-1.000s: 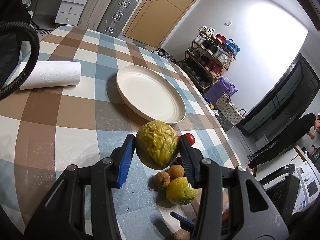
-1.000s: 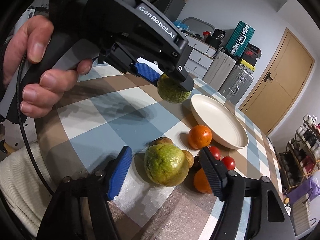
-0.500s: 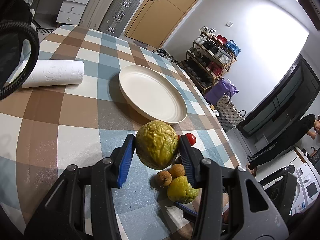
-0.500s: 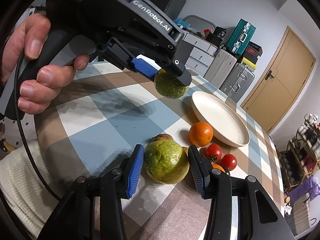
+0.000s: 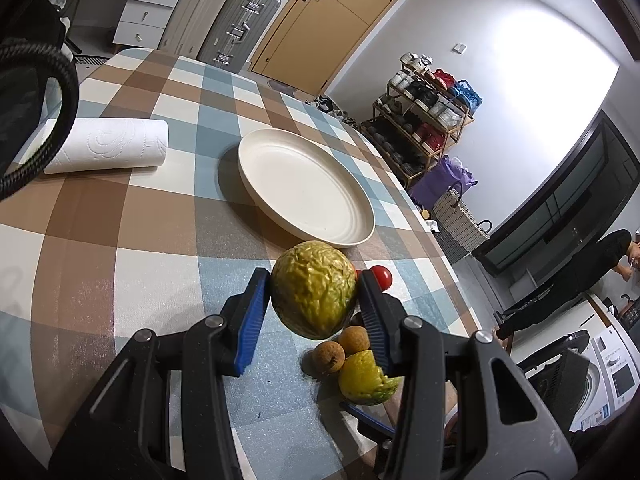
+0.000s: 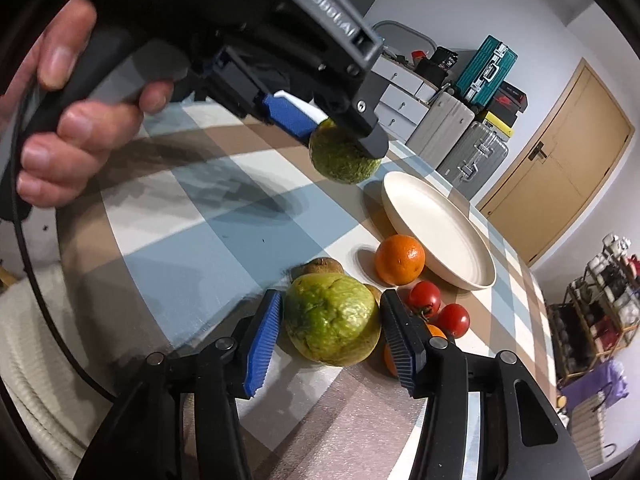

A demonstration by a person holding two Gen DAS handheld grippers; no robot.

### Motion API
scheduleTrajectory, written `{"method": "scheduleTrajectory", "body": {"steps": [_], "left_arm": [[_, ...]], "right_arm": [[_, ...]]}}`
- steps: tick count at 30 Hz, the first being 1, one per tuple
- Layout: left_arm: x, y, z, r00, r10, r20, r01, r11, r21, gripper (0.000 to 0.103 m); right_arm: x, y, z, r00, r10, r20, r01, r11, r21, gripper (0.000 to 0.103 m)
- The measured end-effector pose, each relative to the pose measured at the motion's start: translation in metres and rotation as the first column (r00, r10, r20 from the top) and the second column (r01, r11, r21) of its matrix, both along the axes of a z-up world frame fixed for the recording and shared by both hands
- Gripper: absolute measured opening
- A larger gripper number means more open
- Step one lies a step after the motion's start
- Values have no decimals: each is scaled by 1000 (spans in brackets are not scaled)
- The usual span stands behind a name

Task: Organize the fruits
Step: 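Carry both held fruits over the cream plate with both grippers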

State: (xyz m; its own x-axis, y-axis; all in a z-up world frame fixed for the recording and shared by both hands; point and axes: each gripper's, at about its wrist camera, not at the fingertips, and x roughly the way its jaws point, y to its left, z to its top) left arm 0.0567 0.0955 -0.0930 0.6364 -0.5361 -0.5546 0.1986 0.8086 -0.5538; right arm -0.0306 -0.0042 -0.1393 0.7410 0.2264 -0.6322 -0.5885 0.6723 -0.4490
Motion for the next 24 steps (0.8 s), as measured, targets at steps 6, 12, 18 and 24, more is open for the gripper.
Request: {"method": "scheduleTrajectory", "body": {"steps": [6,12,18,24], "left_arm": [[-1,-1,0,1000,0,-1,0,1000,3,42],[2,-2,0,1000,1,3,-1,1000,8,42],[13,-9,13,1000,-11,29,11,1000,23,42],[40,-19,32,998,-22,57,20,999,36,42]], "right_arm": [[4,-6,2,999,1,-35,0,999,37,50],[1,-22,33,1000,16,-9,-14,977,213,50],[25,-48,67,1000,-7,-23,15,927,374,50],[74,-88,94,994,-55,-91,95,839,536,50]]}}
